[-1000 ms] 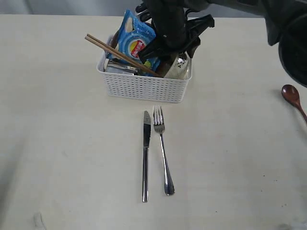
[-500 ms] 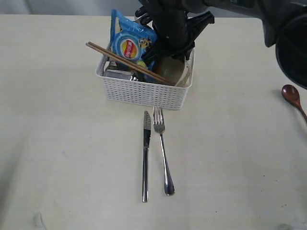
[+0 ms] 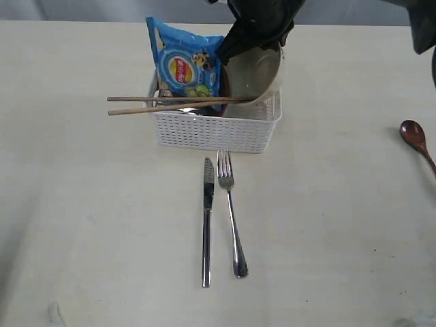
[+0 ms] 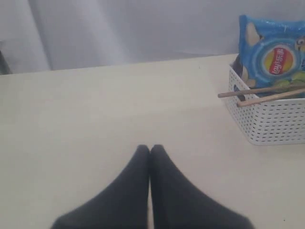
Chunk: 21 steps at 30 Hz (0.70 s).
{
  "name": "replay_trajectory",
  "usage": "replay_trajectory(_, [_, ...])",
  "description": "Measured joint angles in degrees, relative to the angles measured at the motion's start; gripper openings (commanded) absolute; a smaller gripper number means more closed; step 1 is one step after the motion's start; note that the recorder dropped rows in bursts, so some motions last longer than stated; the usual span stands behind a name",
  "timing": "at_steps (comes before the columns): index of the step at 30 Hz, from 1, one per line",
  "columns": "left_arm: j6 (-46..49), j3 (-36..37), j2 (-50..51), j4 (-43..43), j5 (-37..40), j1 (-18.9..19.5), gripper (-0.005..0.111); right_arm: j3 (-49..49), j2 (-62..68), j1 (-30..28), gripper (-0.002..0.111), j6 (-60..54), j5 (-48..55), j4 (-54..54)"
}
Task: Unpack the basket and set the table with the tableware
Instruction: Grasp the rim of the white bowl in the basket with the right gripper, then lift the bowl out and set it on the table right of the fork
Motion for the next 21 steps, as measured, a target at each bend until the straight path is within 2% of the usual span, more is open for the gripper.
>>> replay_trajectory(21, [0.0, 0.0, 0.0, 0.0, 0.0, 0.0, 0.0, 0.0, 0.0, 0.0, 0.0, -2.1, 0.0, -10.9])
